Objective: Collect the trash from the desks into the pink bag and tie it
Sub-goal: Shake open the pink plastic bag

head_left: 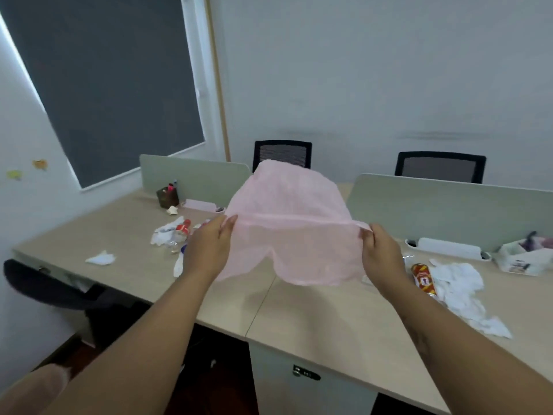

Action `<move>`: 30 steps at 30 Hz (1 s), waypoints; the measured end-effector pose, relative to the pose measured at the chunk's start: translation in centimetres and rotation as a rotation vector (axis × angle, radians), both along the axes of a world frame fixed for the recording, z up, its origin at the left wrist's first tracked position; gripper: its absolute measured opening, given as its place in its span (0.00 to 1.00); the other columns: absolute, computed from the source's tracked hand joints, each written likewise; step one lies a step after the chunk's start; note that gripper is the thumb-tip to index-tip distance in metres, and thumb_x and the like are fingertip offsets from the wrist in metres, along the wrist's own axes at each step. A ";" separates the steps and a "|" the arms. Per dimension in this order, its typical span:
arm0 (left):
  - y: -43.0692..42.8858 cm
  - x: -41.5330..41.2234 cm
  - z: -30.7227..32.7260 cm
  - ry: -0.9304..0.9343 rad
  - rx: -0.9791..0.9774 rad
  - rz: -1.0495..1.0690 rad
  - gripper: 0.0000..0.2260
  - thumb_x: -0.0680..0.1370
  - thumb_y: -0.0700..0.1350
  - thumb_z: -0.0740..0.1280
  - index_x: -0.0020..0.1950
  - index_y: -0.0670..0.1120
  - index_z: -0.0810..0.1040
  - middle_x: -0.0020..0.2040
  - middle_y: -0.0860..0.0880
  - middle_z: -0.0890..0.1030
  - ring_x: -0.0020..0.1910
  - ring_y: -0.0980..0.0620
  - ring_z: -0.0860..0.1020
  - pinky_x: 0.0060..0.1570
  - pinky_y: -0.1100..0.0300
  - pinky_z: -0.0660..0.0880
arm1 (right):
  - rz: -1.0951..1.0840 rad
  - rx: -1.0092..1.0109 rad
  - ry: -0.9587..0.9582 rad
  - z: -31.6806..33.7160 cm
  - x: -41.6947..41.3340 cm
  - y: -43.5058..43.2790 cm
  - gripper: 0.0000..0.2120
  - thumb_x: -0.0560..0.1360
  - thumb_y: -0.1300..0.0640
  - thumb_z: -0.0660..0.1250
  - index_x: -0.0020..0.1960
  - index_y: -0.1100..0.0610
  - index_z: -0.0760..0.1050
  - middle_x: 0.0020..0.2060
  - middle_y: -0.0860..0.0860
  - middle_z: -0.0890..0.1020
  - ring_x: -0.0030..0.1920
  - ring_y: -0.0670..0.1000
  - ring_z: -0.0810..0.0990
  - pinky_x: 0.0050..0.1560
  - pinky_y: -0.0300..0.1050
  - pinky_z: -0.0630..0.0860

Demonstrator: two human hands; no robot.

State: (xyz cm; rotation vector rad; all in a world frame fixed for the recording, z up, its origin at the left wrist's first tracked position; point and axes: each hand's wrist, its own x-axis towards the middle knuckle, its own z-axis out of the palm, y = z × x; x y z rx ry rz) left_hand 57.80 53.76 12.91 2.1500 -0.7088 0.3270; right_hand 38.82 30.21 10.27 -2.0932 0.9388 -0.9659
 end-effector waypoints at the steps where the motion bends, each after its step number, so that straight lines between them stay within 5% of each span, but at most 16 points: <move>1: -0.9 0.3 0.2 -0.002 -0.013 0.024 0.18 0.83 0.58 0.53 0.49 0.48 0.77 0.43 0.46 0.80 0.46 0.42 0.76 0.43 0.51 0.72 | -0.005 0.007 0.009 0.1 0.3 0.0 0.12 0.82 0.56 0.53 0.45 0.58 0.70 0.39 0.55 0.77 0.42 0.59 0.74 0.39 0.50 0.68; 5: -4.4 1.5 0.0 -0.032 0.021 0.089 0.16 0.84 0.57 0.51 0.46 0.51 0.71 0.40 0.50 0.76 0.42 0.45 0.73 0.40 0.54 0.67 | -0.097 0.103 -0.140 -0.4 1.7 -1.0 0.11 0.83 0.58 0.52 0.44 0.59 0.69 0.34 0.50 0.73 0.35 0.52 0.70 0.32 0.47 0.64; 8: -6.4 3.3 -1.9 0.001 0.135 0.081 0.17 0.84 0.55 0.51 0.53 0.47 0.75 0.47 0.48 0.78 0.47 0.44 0.76 0.43 0.53 0.70 | -0.028 0.516 -0.189 -2.1 3.4 -3.3 0.12 0.83 0.56 0.52 0.46 0.55 0.71 0.37 0.53 0.74 0.34 0.53 0.72 0.28 0.40 0.66; 13: -9.9 5.9 -5.3 0.076 0.233 0.199 0.15 0.85 0.50 0.53 0.51 0.45 0.75 0.46 0.45 0.79 0.44 0.46 0.74 0.42 0.53 0.71 | -0.013 1.044 -0.425 -5.6 6.3 -7.5 0.08 0.83 0.60 0.54 0.48 0.57 0.69 0.35 0.56 0.77 0.30 0.54 0.75 0.21 0.40 0.71; 18: -14.2 7.7 -3.6 0.230 0.040 0.168 0.14 0.85 0.51 0.54 0.48 0.45 0.73 0.44 0.46 0.76 0.43 0.47 0.73 0.43 0.55 0.67 | -0.005 1.332 -0.717 -6.1 9.0 -9.6 0.11 0.78 0.69 0.59 0.56 0.57 0.72 0.28 0.55 0.81 0.22 0.51 0.79 0.24 0.46 0.80; 20: -15.5 9.3 -2.4 0.227 -0.033 0.142 0.16 0.84 0.53 0.55 0.41 0.46 0.71 0.38 0.47 0.74 0.39 0.47 0.72 0.38 0.56 0.65 | 0.030 1.234 -0.598 -5.5 9.8 -10.8 0.08 0.79 0.63 0.57 0.53 0.55 0.73 0.24 0.51 0.76 0.18 0.48 0.72 0.20 0.37 0.70; 23: -16.1 11.4 -0.8 0.162 -0.049 0.134 0.19 0.84 0.54 0.57 0.34 0.49 0.64 0.33 0.49 0.70 0.31 0.53 0.67 0.30 0.56 0.60 | -0.074 0.633 -0.273 -4.7 10.5 -13.1 0.10 0.79 0.57 0.56 0.40 0.55 0.71 0.29 0.52 0.70 0.27 0.52 0.67 0.28 0.40 0.63; 27: -18.6 13.1 -0.6 0.080 -0.157 0.032 0.18 0.84 0.54 0.56 0.36 0.49 0.64 0.32 0.51 0.69 0.31 0.55 0.66 0.32 0.55 0.62 | -0.097 0.238 -0.250 -3.5 11.8 -14.8 0.15 0.84 0.50 0.52 0.46 0.57 0.71 0.34 0.49 0.74 0.35 0.50 0.71 0.35 0.46 0.67; 30: -20.7 14.0 -1.2 0.008 -0.194 -0.034 0.17 0.84 0.55 0.55 0.41 0.45 0.67 0.32 0.51 0.71 0.33 0.47 0.69 0.35 0.52 0.66 | -0.159 0.119 -0.240 -4.0 12.2 -14.9 0.17 0.84 0.49 0.51 0.46 0.58 0.71 0.34 0.48 0.74 0.35 0.51 0.71 0.36 0.48 0.67</move>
